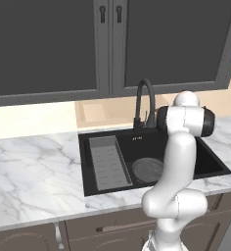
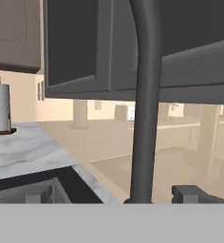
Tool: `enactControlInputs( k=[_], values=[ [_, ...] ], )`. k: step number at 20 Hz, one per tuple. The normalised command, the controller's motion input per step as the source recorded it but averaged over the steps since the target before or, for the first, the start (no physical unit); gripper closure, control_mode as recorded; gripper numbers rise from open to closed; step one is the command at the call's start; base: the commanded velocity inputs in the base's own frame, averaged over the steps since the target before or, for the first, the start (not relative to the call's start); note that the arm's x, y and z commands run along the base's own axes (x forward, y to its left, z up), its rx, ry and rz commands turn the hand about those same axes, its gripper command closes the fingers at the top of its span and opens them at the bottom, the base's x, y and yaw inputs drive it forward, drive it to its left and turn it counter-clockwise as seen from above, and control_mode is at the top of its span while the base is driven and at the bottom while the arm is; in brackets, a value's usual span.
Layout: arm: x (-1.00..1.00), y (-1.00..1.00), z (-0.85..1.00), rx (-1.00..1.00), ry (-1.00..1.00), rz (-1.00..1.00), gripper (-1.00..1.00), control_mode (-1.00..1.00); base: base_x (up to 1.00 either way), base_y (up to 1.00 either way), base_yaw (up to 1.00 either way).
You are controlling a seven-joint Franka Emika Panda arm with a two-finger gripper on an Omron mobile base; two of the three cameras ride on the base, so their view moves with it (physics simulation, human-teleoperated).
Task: Pick the pan and sponge and place them into the sink. Then turn on the water.
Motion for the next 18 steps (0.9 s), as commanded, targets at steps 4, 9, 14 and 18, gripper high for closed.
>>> enactControlInputs(
  k=[4,9,14,18],
  values=[
    [0.35,0.0,-0.24,0.0,0.0,0.0,-1.0,-1.0,0.0,0.0,0.0],
    [0.31,0.0,-0.28,0.0,0.03,0.0,-1.0,-1.0,0.0,0.0,0.0],
    [0.32,0.0,-0.19,0.0,0.03,0.0,-1.0,-1.0,0.0,0.0,0.0],
    [0.24,0.01,-0.01,0.0,0.02,0.0,-1.0,-1.0,0.0,0.0,0.0]
  ],
)
